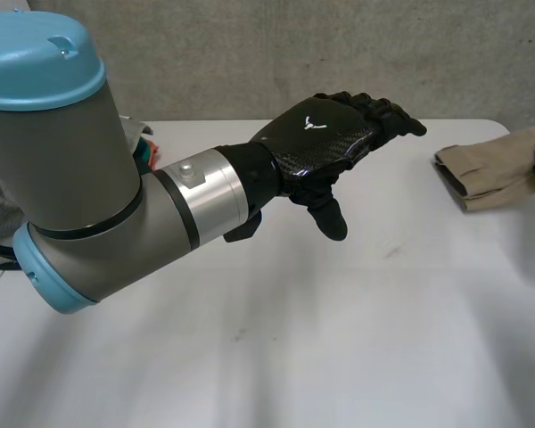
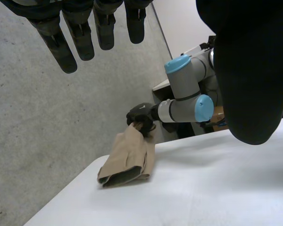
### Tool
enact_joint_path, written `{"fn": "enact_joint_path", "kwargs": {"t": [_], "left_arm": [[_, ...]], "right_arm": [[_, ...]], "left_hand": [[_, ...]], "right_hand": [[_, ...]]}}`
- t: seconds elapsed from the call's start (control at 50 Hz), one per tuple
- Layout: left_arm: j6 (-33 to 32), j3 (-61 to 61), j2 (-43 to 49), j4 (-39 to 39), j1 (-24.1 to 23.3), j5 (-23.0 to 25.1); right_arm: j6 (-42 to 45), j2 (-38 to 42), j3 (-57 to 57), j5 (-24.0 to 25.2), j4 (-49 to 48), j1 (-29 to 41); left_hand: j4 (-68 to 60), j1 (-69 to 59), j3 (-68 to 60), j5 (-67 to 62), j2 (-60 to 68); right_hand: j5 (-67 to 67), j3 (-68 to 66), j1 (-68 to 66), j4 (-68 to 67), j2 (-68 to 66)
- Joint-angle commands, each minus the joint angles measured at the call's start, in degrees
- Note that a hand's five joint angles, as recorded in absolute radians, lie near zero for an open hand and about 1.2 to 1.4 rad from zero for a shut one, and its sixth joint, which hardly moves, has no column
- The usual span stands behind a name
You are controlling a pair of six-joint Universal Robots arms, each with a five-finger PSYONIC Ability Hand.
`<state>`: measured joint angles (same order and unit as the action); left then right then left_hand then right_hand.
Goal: Fold the laundry.
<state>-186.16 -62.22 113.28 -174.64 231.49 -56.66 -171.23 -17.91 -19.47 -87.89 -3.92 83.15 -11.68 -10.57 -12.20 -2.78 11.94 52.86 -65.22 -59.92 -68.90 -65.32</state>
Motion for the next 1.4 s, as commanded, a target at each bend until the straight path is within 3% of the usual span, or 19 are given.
{"fn": "enact_joint_path", "kwargs": {"t": [0.02, 0.04, 0.06, 0.24, 0.32, 0.46, 0.52, 0.66, 0.7, 0.74, 0.76, 0.84, 0.98, 1.1, 1.16, 1.24, 1.26, 1.34, 1.4], "left_arm": [[0.01, -0.09, 0.01, 0.00, -0.07, -0.03], [0.01, -0.09, 0.01, 0.00, -0.16, -0.03], [0.01, -0.09, 0.01, 0.00, -0.16, -0.03], [0.09, -0.01, -0.07, 0.00, -0.51, -0.03], [0.09, -0.01, -0.07, 0.00, -0.51, -0.03], [0.09, -0.01, -0.16, -0.26, -0.16, -0.65], [0.01, 0.08, -0.16, -0.26, 0.10, -2.05], [-0.17, 0.87, -0.34, -0.79, 1.24, -8.72], [-0.17, 2.45, -0.51, -1.05, 3.17, -14.25], [-0.35, 3.68, -0.86, -1.05, 5.63, -19.26], [-0.69, 4.56, -1.65, -1.05, 8.77, -24.15], [-2.01, 4.92, -1.57, -1.41, 18.89, -30.79], [-13.24, 6.49, 8.16, -4.73, 31.55, -28.34], [-20.64, 10.62, 20.12, -12.47, 36.75, -23.25], [-22.23, 13.70, 26.89, -16.08, 40.53, -18.94], [-22.85, 18.53, 34.02, -16.96, 42.03, -16.38], [-22.85, 19.32, 35.16, -16.96, 42.20, -16.12], [-22.85, 21.09, 36.93, -17.23, 41.94, -15.85], [-22.67, 20.74, 36.40, -17.58, 40.89, -16.47]], "right_arm": [[2.21, 4.64, 7.26, 0.09, 3.48, -2.46], [2.22, 4.64, 7.35, 0.17, 3.48, -2.47], [2.39, 4.64, 7.35, 0.09, 3.39, -2.47], [4.50, 3.15, 5.86, -4.13, 3.04, -2.55], [8.80, -2.64, -1.07, -4.84, 2.95, -1.59], [18.82, -22.14, -26.81, -4.40, -5.64, 0.26], [19.79, -32.07, -41.05, -0.72, -15.04, 2.71], [23.65, -48.60, -67.86, 22.38, -29.74, 8.52], [25.75, -52.37, -73.30, 28.78, -29.40, 10.62], [27.43, -54.50, -76.40, 31.45, -28.26, 12.29], [28.31, -55.29, -77.63, 32.16, -27.38, 13.08], [33.41, -56.79, -80.72, 31.11, -20.62, 15.90], [41.41, -56.18, -81.07, 24.26, -9.01, 18.01], [42.56, -54.51, -81.33, 20.83, -7.42, 19.42], [42.38, -54.33, -82.21, 20.56, -7.42, 19.33], [42.12, -54.24, -83.26, 20.65, -7.60, 19.24], [42.12, -54.24, -83.44, 20.56, -7.68, 19.24], [42.03, -54.24, -83.97, 20.30, -7.68, 19.16], [42.03, -54.24, -84.06, 20.21, -7.77, 18.72]], "left_hand": [[-0.39, -1.50, 0.14, 0.72, 0.12], [-0.55, -1.67, -0.03, 0.55, 0.29], [-0.39, -1.50, 0.14, 0.72, 0.12], [-0.39, -1.50, 0.14, 0.72, 0.12], [-0.39, -1.50, 0.14, 0.72, 0.12], [-0.56, -1.67, -0.03, 0.55, 0.29], [-0.56, -1.67, -0.03, 0.55, 0.29], [-0.56, -1.67, -0.03, 0.55, 0.29], [-0.39, -1.50, 0.14, 0.72, 0.12], [-0.39, -1.50, 0.14, 0.72, 0.12], [-0.05, -1.17, 0.47, 1.05, -0.21], [-0.39, -1.50, 0.14, 0.72, 0.12], [-1.22, -2.34, -0.70, -0.12, 0.96], [-1.56, -2.68, -1.04, -0.46, 1.30], [-1.90, -3.01, -1.37, -0.79, 1.63], [-6.93, -8.04, -6.40, -5.82, 6.66], [-10.61, -11.72, -10.08, -9.51, 10.35], [-62.50, -63.62, -61.98, -61.40, 62.24], [-68.32, -69.43, -67.80, -67.22, 68.06]], "right_hand": [[13.21, -10.84, -16.14, -7.16, -10.74], [-12.14, 14.51, 9.21, 18.19, 14.61], [-52.86, 55.22, 49.92, 58.90, 55.32], [-52.86, 55.22, 49.92, 58.90, 55.32], [-52.86, 55.22, 49.92, 58.90, 55.32], [-52.86, 55.22, 49.92, 58.90, 55.32], [-52.86, 55.22, 49.92, 58.90, 55.32], [-52.86, 55.22, 49.92, 58.90, 55.32], [-52.86, 55.22, 49.92, 58.90, 55.32], [-52.86, 55.22, 49.92, 58.90, 55.32], [-52.86, 55.22, 49.92, 58.90, 55.32], [-52.86, 55.22, 49.92, 58.90, 55.32], [-52.86, 55.22, 49.92, 58.90, 55.32], [-52.86, 55.22, 49.92, 58.90, 55.32], [-52.86, 55.22, 49.92, 58.90, 55.32], [-52.86, 55.22, 49.92, 58.90, 55.32], [-52.86, 55.22, 49.92, 58.90, 55.32], [-52.86, 55.22, 49.92, 58.90, 55.32], [-52.86, 55.22, 49.92, 58.90, 55.32]]}}
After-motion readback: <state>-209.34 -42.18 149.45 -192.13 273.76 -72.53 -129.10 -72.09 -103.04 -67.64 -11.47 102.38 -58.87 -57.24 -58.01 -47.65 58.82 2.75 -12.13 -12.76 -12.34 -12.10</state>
